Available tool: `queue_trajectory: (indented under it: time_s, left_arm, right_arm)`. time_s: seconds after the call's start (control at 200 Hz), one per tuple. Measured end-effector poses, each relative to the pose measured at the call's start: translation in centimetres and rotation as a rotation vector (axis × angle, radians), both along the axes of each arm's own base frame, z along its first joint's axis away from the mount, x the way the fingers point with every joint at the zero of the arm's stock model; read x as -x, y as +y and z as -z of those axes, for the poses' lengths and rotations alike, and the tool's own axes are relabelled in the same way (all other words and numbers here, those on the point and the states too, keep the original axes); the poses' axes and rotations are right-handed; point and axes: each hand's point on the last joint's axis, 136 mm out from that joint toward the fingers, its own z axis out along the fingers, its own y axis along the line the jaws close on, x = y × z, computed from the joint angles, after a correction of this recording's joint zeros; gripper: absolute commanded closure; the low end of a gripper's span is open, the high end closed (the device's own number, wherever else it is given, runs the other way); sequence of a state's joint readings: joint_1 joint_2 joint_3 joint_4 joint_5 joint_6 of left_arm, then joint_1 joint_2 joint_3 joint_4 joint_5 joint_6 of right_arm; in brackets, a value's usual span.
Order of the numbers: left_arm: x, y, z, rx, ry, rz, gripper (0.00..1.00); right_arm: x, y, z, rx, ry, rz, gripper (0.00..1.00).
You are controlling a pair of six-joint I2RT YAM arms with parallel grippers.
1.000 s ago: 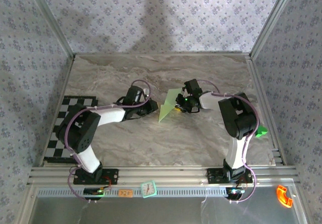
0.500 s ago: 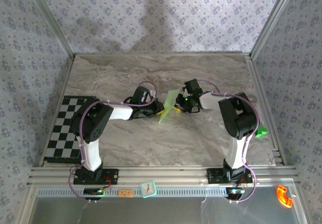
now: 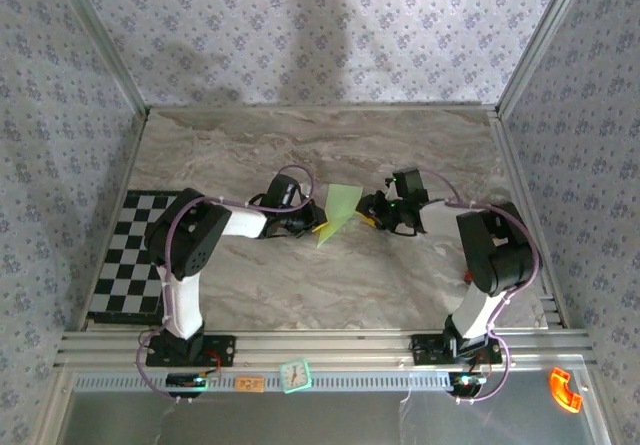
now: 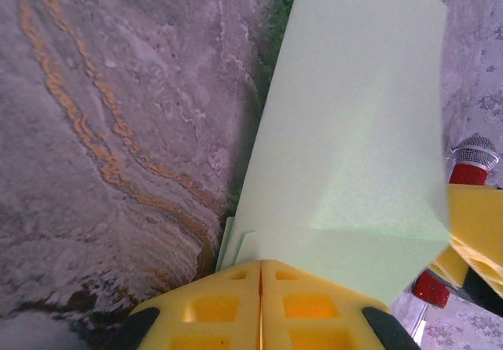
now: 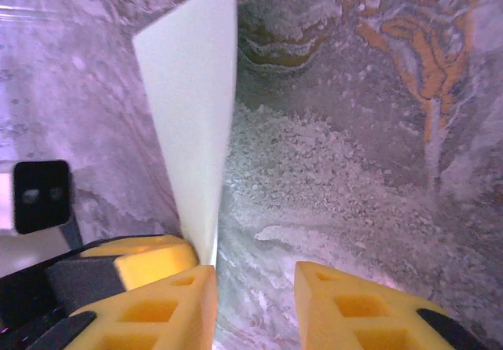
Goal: Fold a paper plane with a square sheet of paper (pick it up from the middle)
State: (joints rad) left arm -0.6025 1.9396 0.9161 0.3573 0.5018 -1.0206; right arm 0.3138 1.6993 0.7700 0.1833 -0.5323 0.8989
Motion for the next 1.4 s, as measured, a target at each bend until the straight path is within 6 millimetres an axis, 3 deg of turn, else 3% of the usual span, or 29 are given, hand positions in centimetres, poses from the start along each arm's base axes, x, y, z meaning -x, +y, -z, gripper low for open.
queue_trajectory:
  time_s: [0.275, 0.849, 1.079, 1.399]
  left_arm:
    - [0.1, 0.0, 0.1, -0.007, 0.004, 0.004, 0.90]
    - [0.1, 0.0, 0.1, -0.009, 0.003, 0.007, 0.90]
    - [0.1, -0.1, 0.1, -0.019, 0.002, 0.015, 0.90]
    - [0.1, -0.1, 0.0, -0.050, -0.011, 0.037, 0.84]
  right_arm:
    - [-0.5, 0.7, -1.8, -0.076, -0.076, -0.012, 0.59]
    - [0.4, 1.1, 0.4, -0.001, 0.056, -0.010, 0.62]
    - [0.1, 1.6, 1.0, -0.004, 0.085, -0.014, 0.68]
    - [0.2, 2.1, 1.3, -0.033, 0.131, -0.003, 0.93]
